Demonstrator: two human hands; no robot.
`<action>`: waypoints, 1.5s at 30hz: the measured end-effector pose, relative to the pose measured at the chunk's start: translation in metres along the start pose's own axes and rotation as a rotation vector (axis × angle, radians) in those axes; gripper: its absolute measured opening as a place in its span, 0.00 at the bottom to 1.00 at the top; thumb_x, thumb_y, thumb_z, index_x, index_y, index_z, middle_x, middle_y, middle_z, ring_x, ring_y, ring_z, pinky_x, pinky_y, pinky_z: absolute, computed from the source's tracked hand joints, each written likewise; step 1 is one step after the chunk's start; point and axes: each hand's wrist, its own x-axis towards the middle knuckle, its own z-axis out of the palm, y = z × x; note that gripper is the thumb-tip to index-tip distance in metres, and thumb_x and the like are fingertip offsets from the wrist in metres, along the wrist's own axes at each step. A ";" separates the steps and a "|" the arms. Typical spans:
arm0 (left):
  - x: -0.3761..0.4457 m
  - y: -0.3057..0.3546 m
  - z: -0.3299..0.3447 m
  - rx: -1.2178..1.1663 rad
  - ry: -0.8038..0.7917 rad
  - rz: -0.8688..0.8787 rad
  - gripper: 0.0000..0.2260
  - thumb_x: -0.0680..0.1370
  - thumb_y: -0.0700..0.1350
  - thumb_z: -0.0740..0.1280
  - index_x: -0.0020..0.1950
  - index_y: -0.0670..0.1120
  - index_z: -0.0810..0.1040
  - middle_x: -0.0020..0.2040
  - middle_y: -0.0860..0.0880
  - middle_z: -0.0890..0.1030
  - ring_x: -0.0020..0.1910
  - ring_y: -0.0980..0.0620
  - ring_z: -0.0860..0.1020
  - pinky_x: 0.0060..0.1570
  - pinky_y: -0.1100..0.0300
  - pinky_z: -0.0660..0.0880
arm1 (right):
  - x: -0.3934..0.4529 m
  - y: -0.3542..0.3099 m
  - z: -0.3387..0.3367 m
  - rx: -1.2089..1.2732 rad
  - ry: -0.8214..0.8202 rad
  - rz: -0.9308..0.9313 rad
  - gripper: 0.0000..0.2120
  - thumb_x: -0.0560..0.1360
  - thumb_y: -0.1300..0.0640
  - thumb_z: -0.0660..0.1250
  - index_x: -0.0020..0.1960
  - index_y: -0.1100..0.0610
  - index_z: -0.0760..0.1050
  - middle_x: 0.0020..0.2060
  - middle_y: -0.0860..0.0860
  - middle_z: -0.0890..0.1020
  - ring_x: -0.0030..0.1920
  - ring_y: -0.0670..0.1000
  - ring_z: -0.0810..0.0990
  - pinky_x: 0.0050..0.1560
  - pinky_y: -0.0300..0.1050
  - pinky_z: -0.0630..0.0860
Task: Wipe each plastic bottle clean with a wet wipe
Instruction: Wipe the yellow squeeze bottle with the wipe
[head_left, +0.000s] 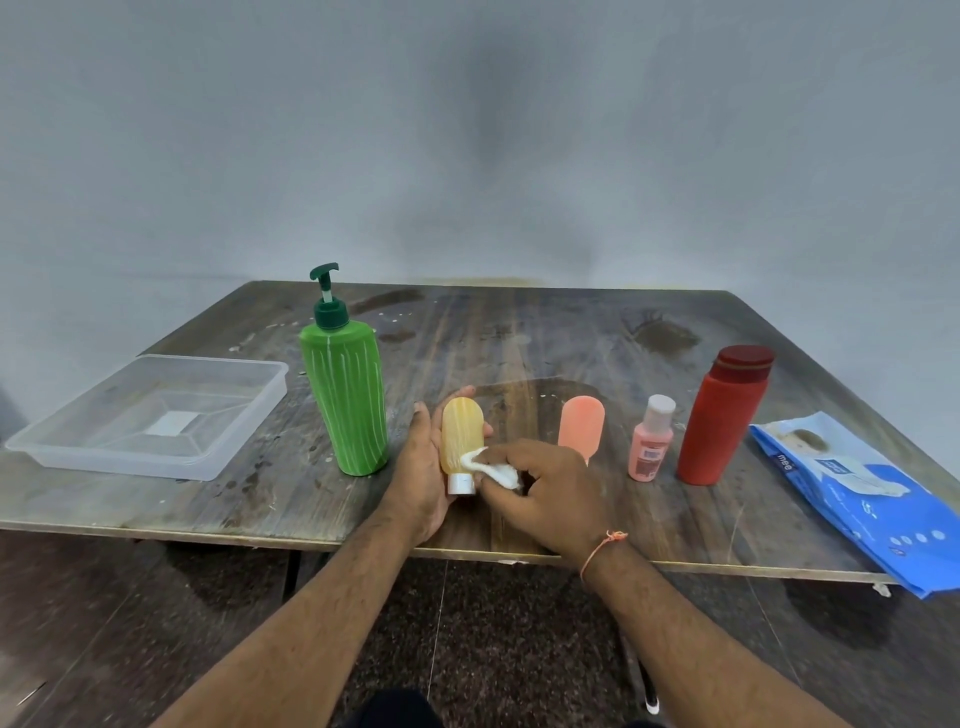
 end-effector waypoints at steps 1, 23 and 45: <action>0.000 0.000 -0.001 0.002 -0.008 0.001 0.33 0.85 0.66 0.41 0.75 0.51 0.75 0.51 0.40 0.82 0.44 0.46 0.80 0.47 0.51 0.79 | 0.000 -0.001 0.000 0.012 -0.026 -0.015 0.09 0.74 0.53 0.77 0.54 0.47 0.89 0.50 0.38 0.88 0.49 0.37 0.85 0.47 0.37 0.81; -0.006 0.003 0.011 0.377 -0.121 0.104 0.33 0.80 0.72 0.44 0.80 0.62 0.68 0.69 0.41 0.78 0.68 0.45 0.77 0.68 0.48 0.76 | -0.001 -0.004 0.002 -0.098 0.025 -0.196 0.06 0.74 0.48 0.77 0.48 0.48 0.87 0.43 0.40 0.85 0.42 0.40 0.82 0.39 0.43 0.78; -0.006 -0.006 0.018 0.547 -0.133 0.035 0.42 0.71 0.84 0.46 0.76 0.65 0.73 0.40 0.30 0.82 0.33 0.39 0.76 0.28 0.55 0.75 | -0.001 -0.002 0.003 -0.143 0.204 -0.100 0.07 0.75 0.48 0.73 0.50 0.49 0.85 0.44 0.42 0.85 0.42 0.43 0.83 0.40 0.43 0.78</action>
